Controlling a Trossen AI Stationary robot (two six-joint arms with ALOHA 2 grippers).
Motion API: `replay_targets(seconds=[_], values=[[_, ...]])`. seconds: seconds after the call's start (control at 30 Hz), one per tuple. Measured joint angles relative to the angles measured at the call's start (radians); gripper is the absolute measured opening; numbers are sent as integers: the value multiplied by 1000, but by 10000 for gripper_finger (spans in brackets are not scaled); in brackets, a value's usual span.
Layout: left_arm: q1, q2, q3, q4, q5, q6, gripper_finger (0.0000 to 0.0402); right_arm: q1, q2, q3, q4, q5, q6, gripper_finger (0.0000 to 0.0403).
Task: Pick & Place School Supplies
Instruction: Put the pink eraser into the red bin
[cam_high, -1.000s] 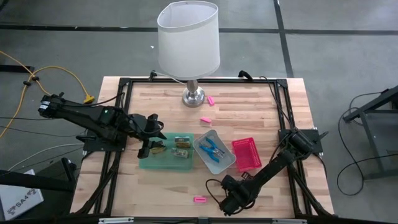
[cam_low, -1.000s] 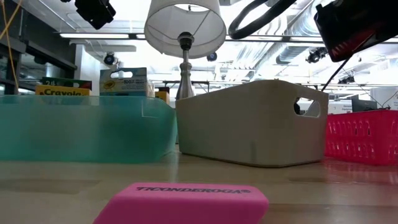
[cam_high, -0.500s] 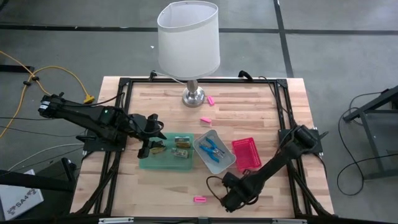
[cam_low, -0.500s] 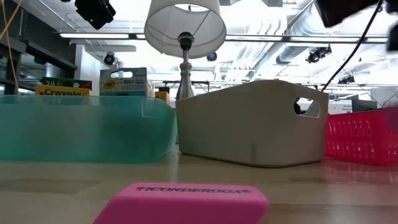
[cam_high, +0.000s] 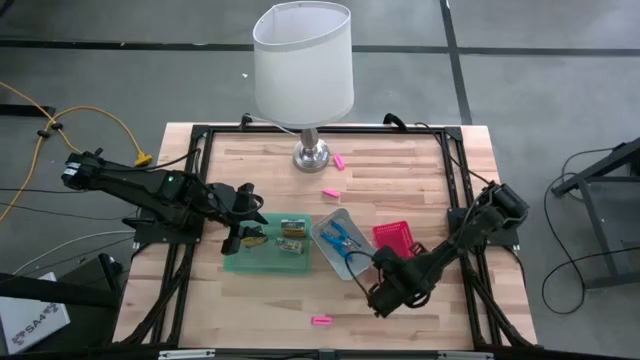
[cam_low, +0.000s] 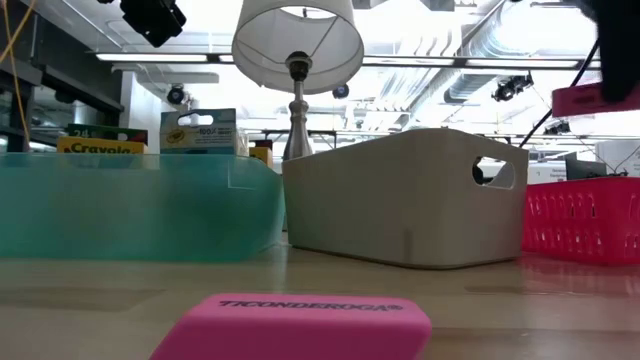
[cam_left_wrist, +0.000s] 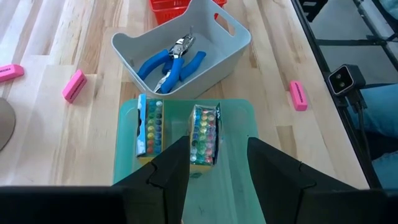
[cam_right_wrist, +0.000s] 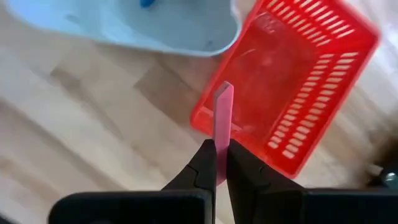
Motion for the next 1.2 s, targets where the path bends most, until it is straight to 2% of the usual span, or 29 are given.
replay_targets(seconds=[0.23, 0.4, 0.53, 0.87, 1.07, 1.2], values=[[0, 0, 0, 1, 1, -1, 156, -88, 0, -69, 5, 15, -48, 9], [0, 0, 0, 0, 30, -2, 156, -133, -16, -161, 24, -33, -76, 9], [0, 0, 0, 0, 39, -4, 156, -155, -70, -263, 117, -71, -92, 9], [0, 0, 0, 1, 39, 4, 156, -205, -281, -513, 409, -53, -66, 9], [0, 0, 0, 1, 37, 4, 156, -254, -320, -604, 552, -56, -68, 24], [0, 0, 0, 1, 35, -1, 156, -272, -319, -611, 558, -53, -93, 45]])
